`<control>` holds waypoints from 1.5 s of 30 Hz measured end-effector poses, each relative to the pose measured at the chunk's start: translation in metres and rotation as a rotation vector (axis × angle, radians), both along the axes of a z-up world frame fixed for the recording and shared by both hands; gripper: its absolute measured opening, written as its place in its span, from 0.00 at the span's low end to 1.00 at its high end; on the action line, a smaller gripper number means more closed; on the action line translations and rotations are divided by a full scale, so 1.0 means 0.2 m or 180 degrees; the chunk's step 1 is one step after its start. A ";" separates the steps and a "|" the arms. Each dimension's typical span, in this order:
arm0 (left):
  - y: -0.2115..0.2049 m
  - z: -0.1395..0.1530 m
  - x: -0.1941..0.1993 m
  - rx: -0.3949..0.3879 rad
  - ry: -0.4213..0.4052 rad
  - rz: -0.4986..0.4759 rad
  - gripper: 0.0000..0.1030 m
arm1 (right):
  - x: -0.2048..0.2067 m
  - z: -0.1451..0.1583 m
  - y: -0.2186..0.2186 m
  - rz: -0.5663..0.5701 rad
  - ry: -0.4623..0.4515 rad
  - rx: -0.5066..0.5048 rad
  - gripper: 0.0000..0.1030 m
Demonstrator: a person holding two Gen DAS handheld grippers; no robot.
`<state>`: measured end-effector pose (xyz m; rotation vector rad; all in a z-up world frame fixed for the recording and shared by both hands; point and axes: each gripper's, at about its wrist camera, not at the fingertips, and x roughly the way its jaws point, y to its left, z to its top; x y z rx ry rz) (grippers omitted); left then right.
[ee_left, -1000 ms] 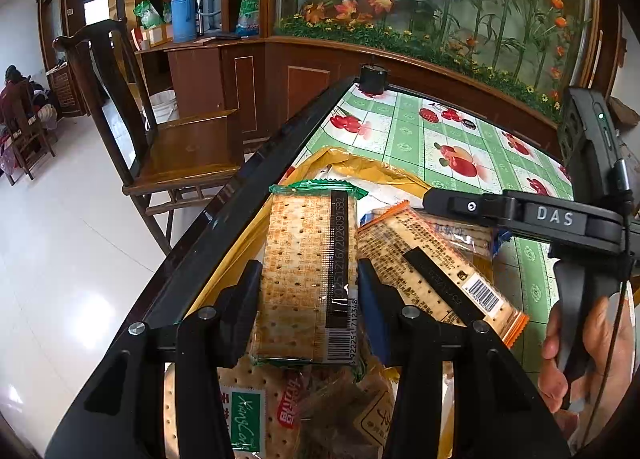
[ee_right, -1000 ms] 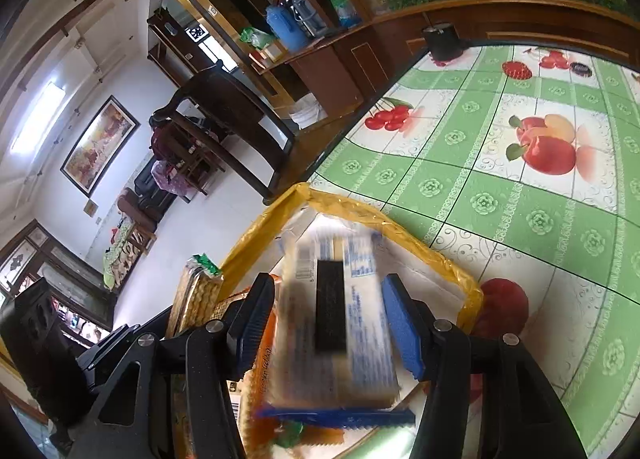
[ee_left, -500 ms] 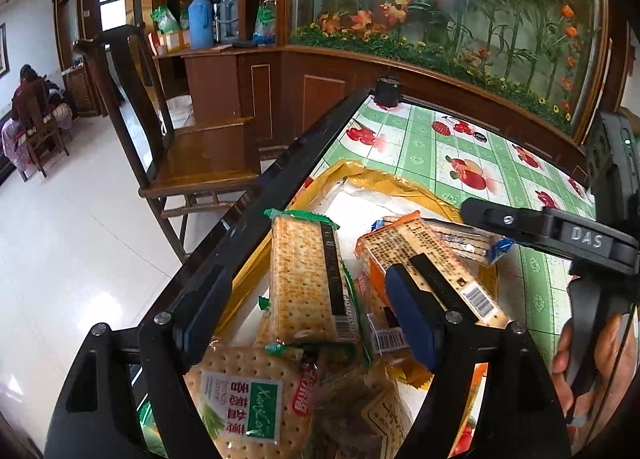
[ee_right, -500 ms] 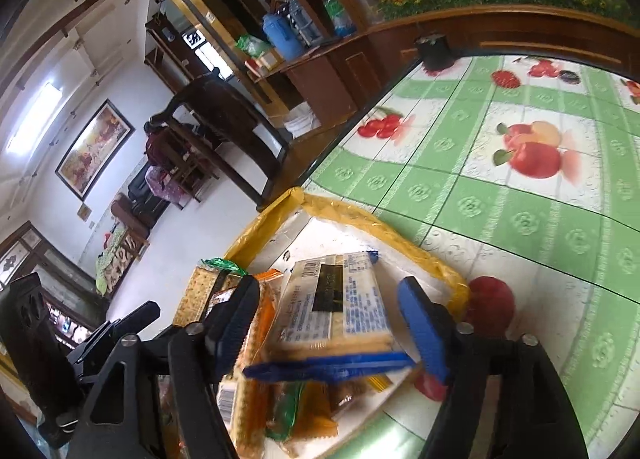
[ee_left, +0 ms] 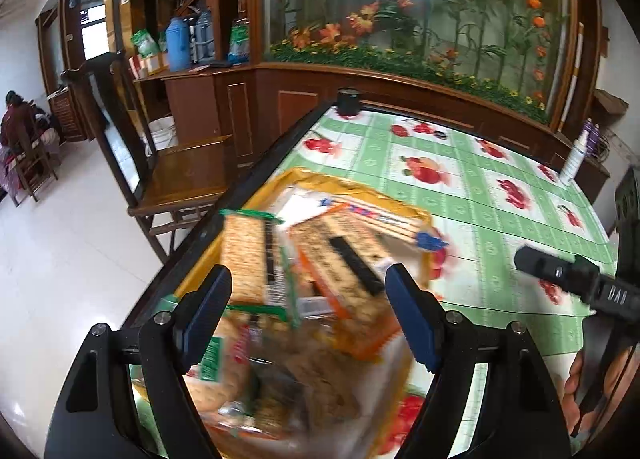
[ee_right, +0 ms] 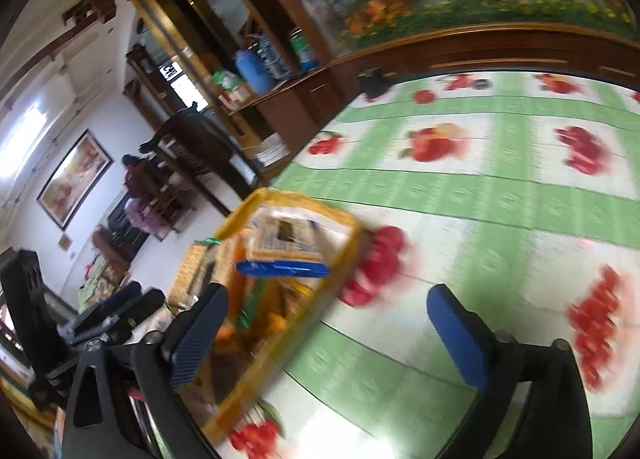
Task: Organize snacks
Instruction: 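Lower both packs into the tray and open both grippers, then grasp the dark green pack with the left gripper while the right grasps the orange cracker pack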
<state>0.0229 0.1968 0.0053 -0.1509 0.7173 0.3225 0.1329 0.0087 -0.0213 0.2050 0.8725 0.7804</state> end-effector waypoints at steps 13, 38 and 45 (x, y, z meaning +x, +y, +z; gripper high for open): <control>-0.48 -0.02 0.13 0.0061 0.0128 -0.0677 0.80 | -0.15 -0.08 -0.72 -0.0815 -0.0003 -0.0209 0.98; -1.61 -0.17 0.57 0.0717 0.0452 -0.2691 0.80 | -0.18 -0.11 -1.61 -0.2183 -0.0230 -0.0991 0.99; -1.90 -0.23 0.75 0.1130 0.0498 -0.3494 0.80 | -0.09 -0.15 -1.71 -0.2242 -0.0072 -0.0992 0.99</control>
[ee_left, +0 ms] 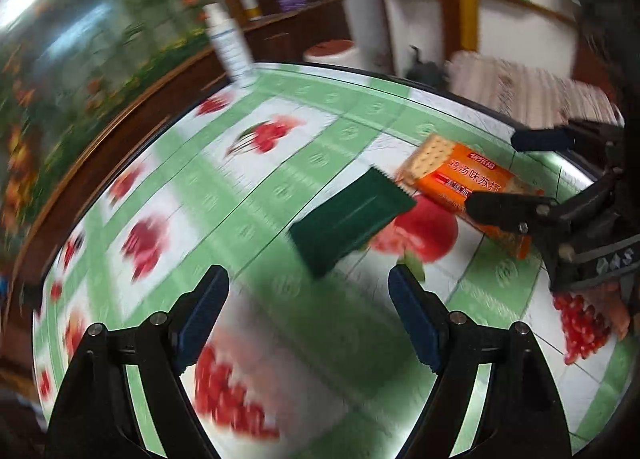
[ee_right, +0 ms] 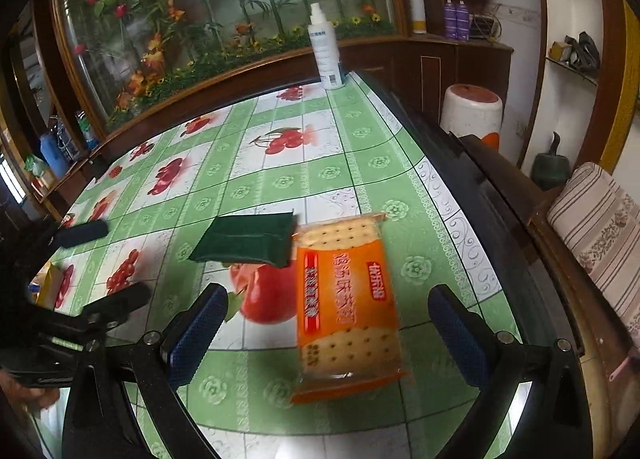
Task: Organize snacks
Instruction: 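Grasp the dark green pack with the left gripper while the right grasps the orange cracker pack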
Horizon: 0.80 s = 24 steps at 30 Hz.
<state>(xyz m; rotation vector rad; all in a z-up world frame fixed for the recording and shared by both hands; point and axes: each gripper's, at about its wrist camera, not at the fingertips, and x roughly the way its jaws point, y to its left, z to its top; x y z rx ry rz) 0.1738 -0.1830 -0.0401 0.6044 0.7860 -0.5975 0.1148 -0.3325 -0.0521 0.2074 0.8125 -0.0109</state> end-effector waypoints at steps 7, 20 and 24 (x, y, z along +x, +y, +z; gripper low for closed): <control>-0.20 -0.12 0.13 0.0358 0.0240 -0.0623 0.80 | 0.03 -0.04 -0.07 -0.0016 0.0018 0.0167 0.99; -0.23 -0.17 0.29 -0.0149 0.0862 -0.0655 0.78 | 0.06 -0.08 -0.06 0.0023 0.0116 0.0223 0.99; -0.21 -0.17 0.25 -0.0261 0.0875 -0.0621 0.63 | 0.06 -0.09 -0.06 0.0027 0.0137 0.0222 0.99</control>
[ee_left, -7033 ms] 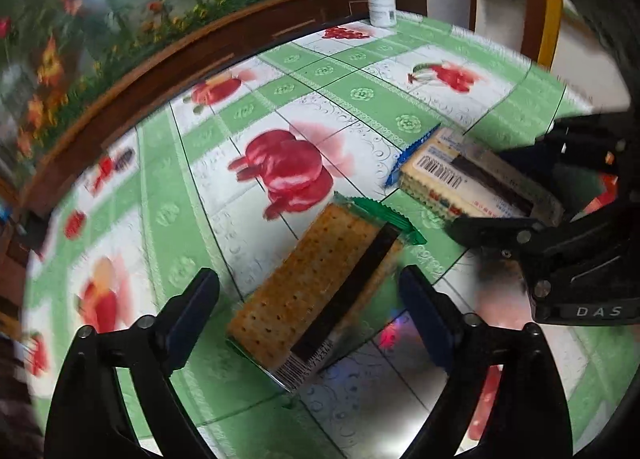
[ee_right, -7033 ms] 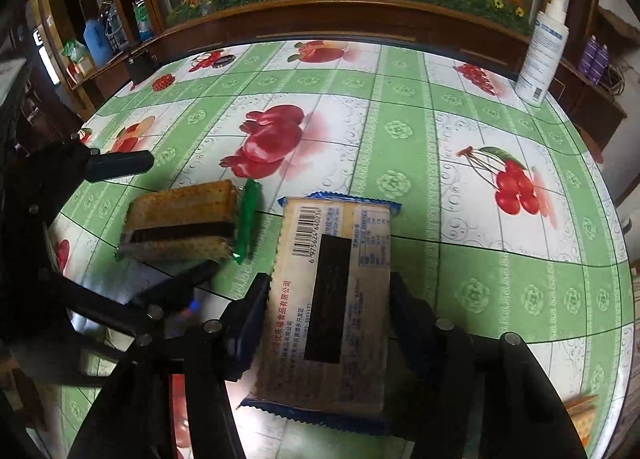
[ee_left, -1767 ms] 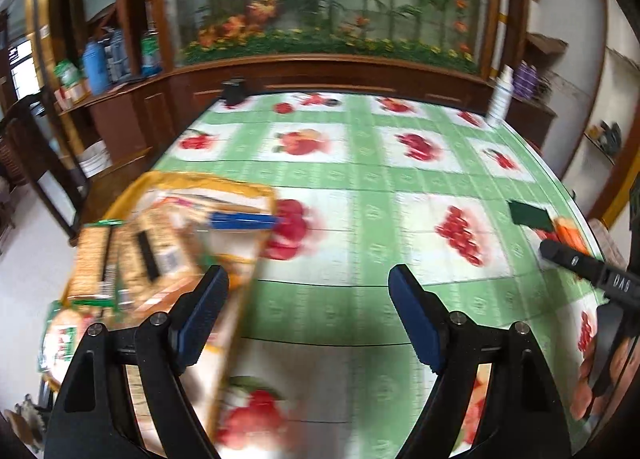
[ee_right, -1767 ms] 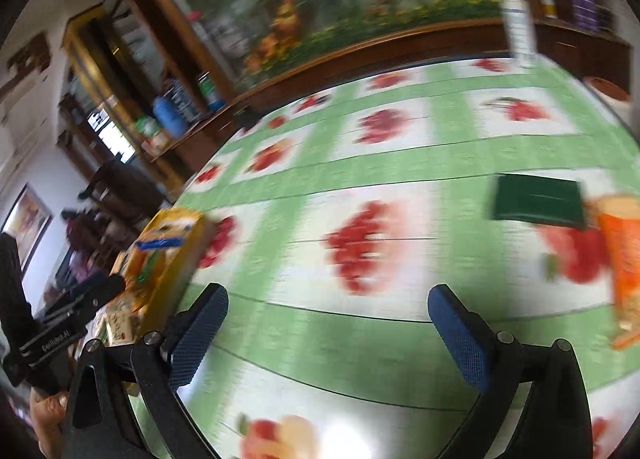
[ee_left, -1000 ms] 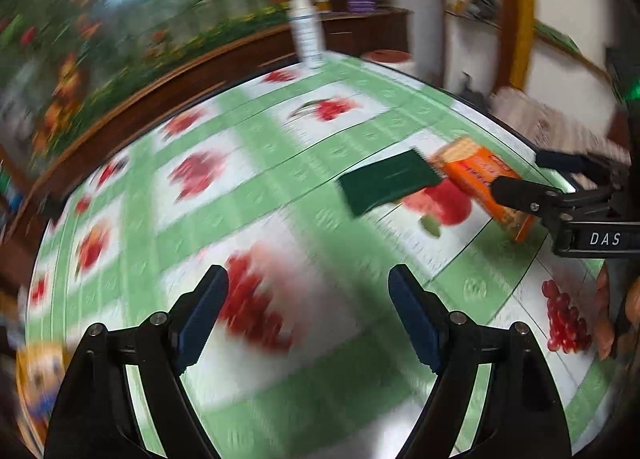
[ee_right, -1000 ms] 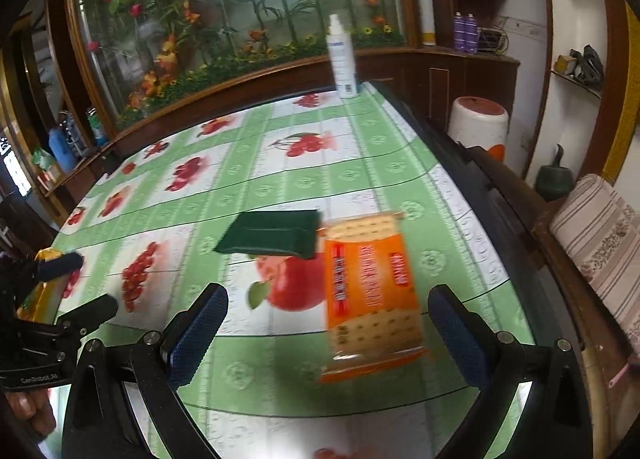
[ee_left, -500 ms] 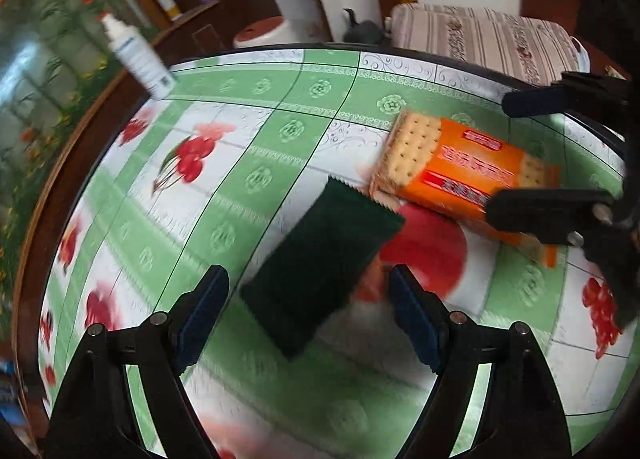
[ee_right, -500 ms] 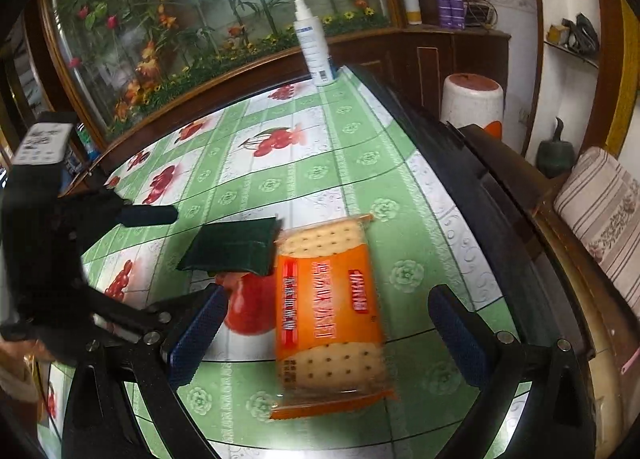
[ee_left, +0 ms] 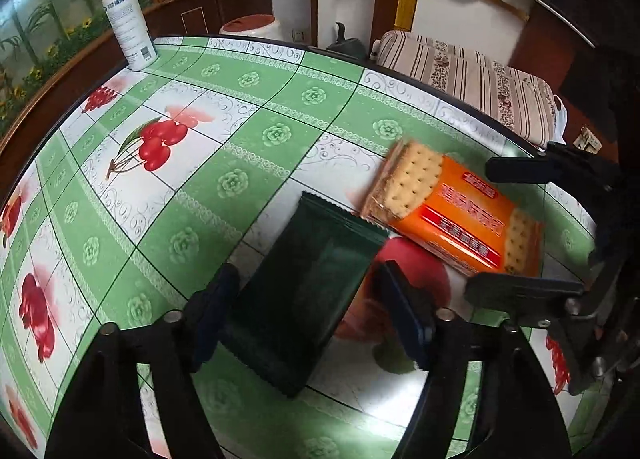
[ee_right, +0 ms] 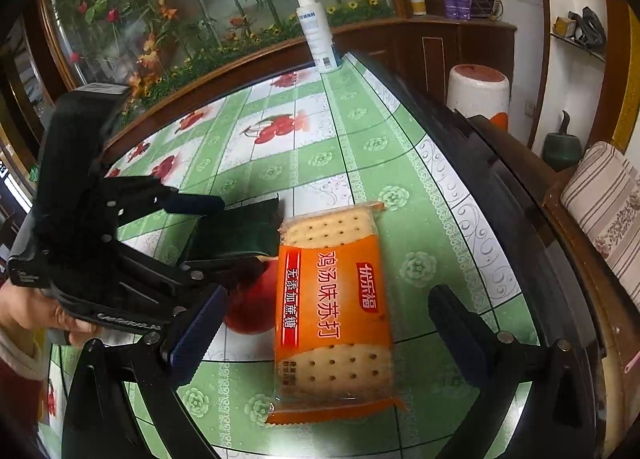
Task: Organize snacks
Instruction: 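Grasp the dark green pack with the left gripper while the right grasps the orange cracker pack, then lift both held packs and carry them over the white tray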
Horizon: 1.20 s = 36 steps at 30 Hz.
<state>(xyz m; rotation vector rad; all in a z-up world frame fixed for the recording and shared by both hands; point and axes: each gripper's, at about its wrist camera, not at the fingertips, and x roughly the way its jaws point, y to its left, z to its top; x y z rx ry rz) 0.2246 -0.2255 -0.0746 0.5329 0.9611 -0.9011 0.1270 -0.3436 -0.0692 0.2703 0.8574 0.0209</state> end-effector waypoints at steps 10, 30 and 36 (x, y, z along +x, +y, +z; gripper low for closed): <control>0.05 0.02 -0.13 0.0066 -0.0134 0.0111 0.43 | 0.02 -0.03 0.01 0.0042 0.0094 -0.0023 0.97; 0.65 0.00 -0.49 -0.0117 -0.0055 0.1455 0.42 | 0.02 -0.02 0.19 0.0324 0.0186 -0.0261 0.58; 0.90 0.00 -0.64 -0.0395 0.0067 0.1896 0.42 | -0.03 -0.01 0.36 0.0578 0.0135 -0.0163 0.58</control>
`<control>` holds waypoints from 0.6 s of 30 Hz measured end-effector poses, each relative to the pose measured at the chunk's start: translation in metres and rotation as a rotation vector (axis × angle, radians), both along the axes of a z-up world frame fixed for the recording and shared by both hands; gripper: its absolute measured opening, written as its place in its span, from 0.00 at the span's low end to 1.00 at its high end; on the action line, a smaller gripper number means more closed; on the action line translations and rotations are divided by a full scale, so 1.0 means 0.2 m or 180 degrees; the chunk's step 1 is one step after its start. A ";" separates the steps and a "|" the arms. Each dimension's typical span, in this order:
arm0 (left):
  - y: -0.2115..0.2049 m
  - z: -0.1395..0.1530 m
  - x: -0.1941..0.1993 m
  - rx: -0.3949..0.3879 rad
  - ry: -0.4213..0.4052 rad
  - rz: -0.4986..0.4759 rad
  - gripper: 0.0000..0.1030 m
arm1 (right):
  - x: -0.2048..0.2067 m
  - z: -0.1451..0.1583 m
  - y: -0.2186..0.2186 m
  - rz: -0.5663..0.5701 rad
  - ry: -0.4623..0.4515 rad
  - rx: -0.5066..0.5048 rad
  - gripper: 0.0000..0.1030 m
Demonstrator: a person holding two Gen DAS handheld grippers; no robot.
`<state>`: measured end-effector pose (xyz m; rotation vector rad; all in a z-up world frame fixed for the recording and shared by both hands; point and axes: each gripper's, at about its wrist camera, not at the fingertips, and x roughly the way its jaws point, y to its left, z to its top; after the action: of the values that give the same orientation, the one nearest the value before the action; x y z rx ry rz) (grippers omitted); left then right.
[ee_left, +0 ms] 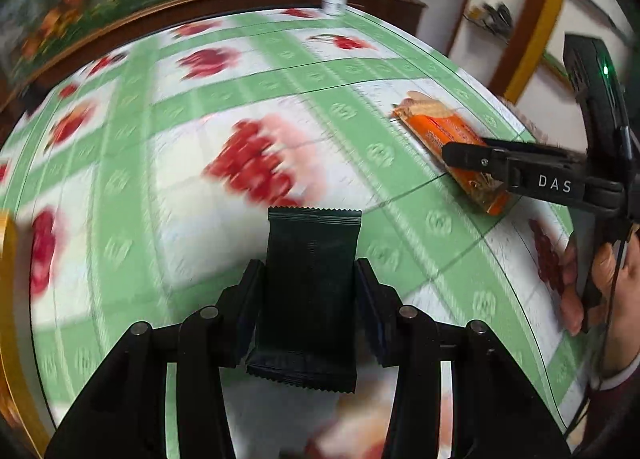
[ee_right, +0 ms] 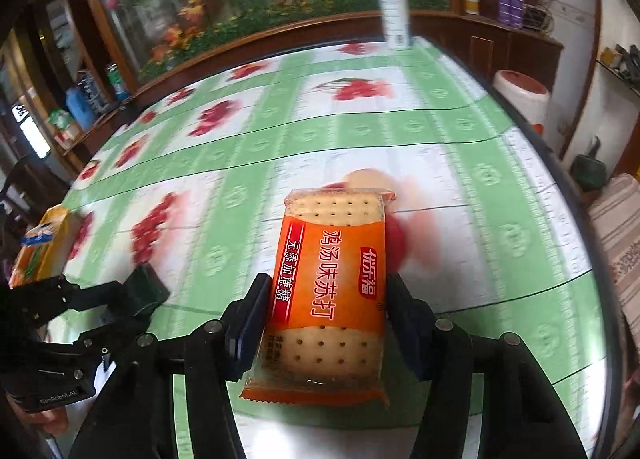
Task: Organize snacks
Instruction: 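Lift both held packs and carry them over the white tray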
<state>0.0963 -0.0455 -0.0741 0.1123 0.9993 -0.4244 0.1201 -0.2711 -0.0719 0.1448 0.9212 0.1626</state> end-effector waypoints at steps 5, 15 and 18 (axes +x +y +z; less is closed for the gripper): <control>0.19 0.00 -0.11 -0.0114 -0.0017 0.0296 0.42 | -0.06 0.02 0.15 0.0202 -0.0043 0.0130 0.57; 0.46 0.05 -0.30 -0.0261 -0.0139 0.0648 0.42 | -0.15 0.08 0.40 0.0623 -0.0055 0.0562 0.56; 0.50 0.08 -0.34 -0.0290 -0.0189 0.0690 0.42 | -0.17 0.10 0.47 0.0699 -0.0049 0.0651 0.55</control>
<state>0.0275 0.0548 -0.0583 -0.0649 0.9209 -0.2662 0.0852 -0.1774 -0.0527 0.2315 0.9031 0.4614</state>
